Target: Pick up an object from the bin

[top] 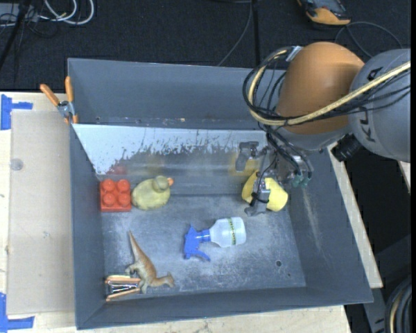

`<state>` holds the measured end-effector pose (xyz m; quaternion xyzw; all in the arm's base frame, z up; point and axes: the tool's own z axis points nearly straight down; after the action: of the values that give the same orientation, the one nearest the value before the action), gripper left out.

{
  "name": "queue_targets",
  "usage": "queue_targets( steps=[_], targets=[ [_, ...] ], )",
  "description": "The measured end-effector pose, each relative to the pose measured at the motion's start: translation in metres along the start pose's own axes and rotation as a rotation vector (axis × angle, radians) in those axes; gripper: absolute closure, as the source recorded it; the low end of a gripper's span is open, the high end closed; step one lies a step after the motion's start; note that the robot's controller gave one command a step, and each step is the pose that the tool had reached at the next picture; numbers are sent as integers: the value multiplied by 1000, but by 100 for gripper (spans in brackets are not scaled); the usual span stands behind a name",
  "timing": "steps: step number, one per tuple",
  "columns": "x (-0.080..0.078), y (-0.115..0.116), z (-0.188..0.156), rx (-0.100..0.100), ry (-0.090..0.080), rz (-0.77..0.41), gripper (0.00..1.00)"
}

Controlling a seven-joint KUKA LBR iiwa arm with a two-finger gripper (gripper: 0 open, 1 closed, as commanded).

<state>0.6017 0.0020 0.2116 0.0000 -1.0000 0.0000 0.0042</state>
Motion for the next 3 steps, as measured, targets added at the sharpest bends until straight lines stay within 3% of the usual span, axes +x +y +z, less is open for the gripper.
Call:
queue_targets(
  steps=[2, 3],
  targets=[
    [-1, 0, -4, 0, -9, 0, 0],
    [-9, 16, 13, 1, -8, -171, 0]
  ],
)
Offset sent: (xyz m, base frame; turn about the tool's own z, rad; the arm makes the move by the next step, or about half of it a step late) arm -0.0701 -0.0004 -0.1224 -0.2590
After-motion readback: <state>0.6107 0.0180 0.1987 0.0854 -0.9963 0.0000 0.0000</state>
